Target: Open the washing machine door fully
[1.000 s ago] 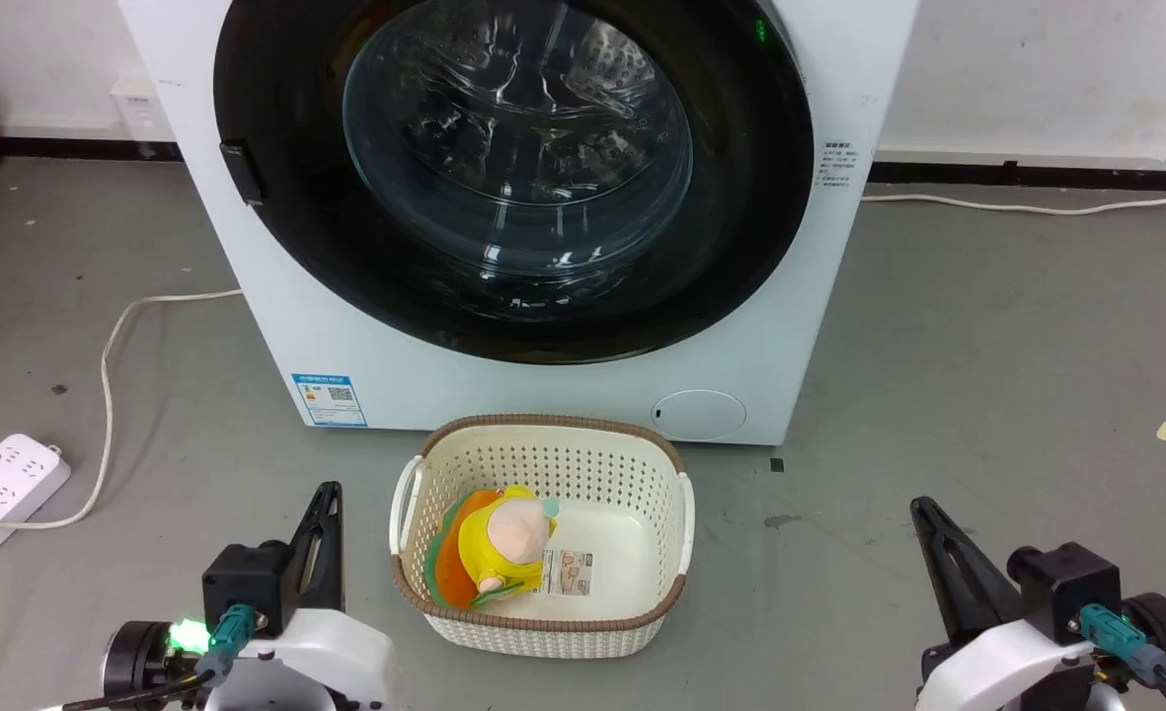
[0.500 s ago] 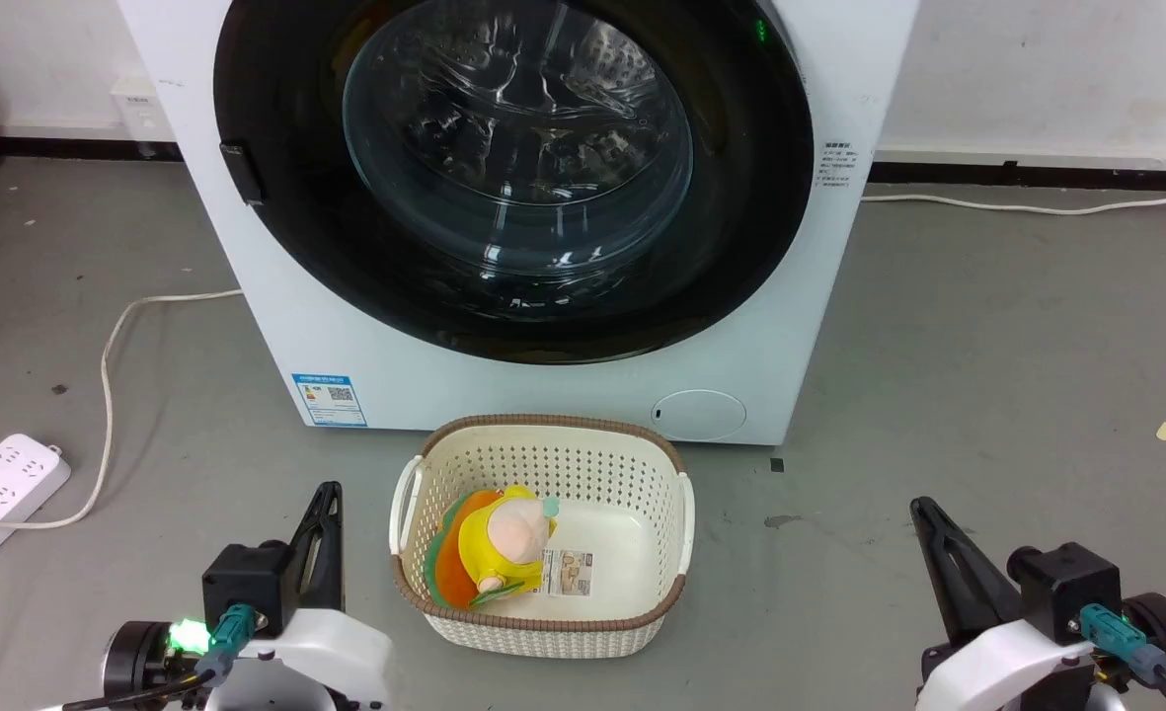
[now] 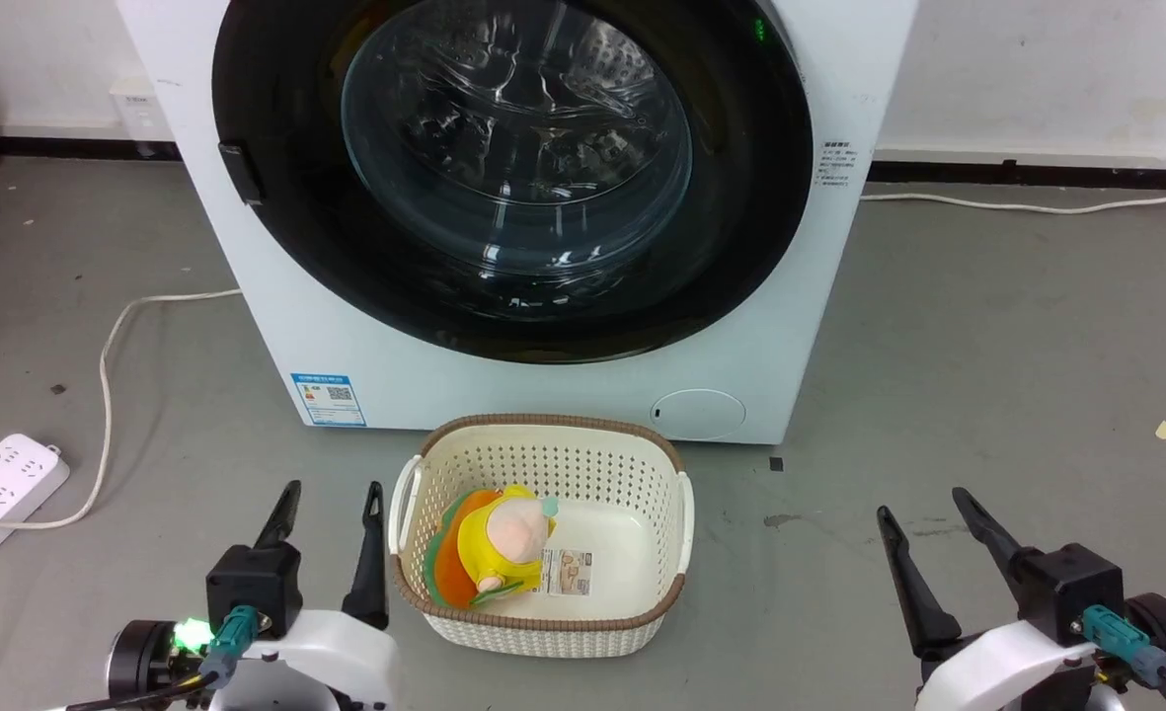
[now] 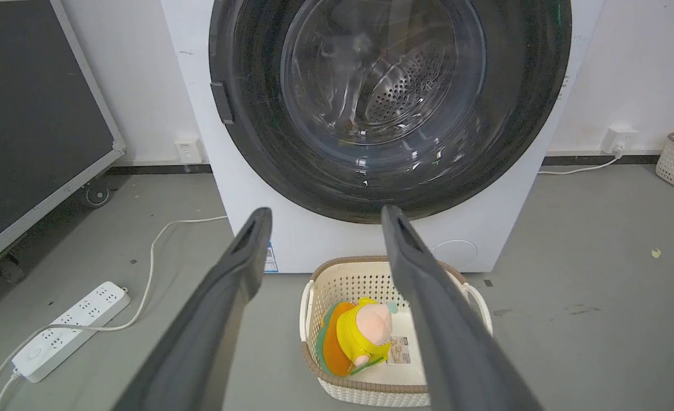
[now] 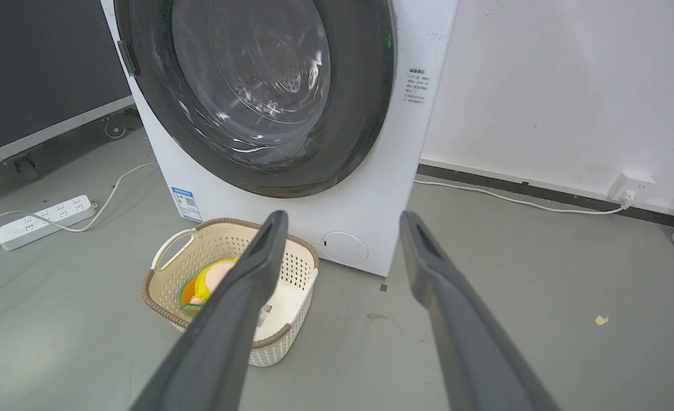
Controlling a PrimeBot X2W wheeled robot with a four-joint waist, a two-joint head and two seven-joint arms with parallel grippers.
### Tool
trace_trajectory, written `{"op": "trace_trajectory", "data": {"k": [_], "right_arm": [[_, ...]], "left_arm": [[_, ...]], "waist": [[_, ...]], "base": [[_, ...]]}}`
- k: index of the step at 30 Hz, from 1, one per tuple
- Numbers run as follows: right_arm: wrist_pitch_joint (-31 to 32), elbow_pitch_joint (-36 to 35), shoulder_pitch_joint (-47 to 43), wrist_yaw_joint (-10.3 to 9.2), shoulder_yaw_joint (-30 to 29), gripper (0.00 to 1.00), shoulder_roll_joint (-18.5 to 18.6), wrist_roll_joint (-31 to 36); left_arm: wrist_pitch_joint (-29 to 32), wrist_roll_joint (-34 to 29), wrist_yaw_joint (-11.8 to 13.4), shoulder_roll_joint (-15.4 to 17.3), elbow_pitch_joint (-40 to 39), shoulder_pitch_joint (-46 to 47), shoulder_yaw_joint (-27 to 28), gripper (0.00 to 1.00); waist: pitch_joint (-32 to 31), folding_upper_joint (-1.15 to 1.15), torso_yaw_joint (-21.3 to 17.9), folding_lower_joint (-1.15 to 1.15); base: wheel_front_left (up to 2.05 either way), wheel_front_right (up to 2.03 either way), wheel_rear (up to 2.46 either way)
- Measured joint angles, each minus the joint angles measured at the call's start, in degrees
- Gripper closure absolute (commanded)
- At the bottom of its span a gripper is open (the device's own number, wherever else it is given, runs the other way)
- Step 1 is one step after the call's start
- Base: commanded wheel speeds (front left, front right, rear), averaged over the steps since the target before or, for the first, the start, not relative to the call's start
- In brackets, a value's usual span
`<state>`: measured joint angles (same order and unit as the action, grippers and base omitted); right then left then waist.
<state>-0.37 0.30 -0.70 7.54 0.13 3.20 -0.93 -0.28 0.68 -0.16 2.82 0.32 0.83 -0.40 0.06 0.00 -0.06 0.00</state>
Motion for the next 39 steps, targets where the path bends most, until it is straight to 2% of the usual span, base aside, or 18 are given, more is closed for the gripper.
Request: {"op": "trace_trajectory", "data": {"k": [21,29,38,39], "right_arm": [[-2.41,0.02,0.35,0.0,0.1,0.0,0.0,-1.22],[-3.36,0.19,4.35,0.0,0.53,0.0,0.75,-3.33],[-3.34,1.05,11.13,0.0,0.98,0.0,3.22,-7.53],[-3.19,1.51,13.61,0.0,0.93,1.0,3.68,-9.23]], "left_arm": [[-2.42,0.56,0.22,0.0,0.51,0.23,-1.36,0.0],[-3.39,0.97,0.24,-0.01,0.49,1.38,-2.33,0.0],[-4.39,1.11,0.56,0.0,-0.01,3.05,-2.91,0.0],[-4.89,1.13,0.58,-0.01,-0.2,3.32,-3.19,0.0]], "waist": [[2.1,0.0,0.17,0.0],[4.48,0.0,0.57,0.0],[7.34,0.0,1.39,0.0],[8.22,0.0,1.74,0.01]], "base": [[0.0,0.0,0.0],[0.0,0.0,0.0],[0.0,0.0,0.0],[0.0,0.0,0.0]]}}
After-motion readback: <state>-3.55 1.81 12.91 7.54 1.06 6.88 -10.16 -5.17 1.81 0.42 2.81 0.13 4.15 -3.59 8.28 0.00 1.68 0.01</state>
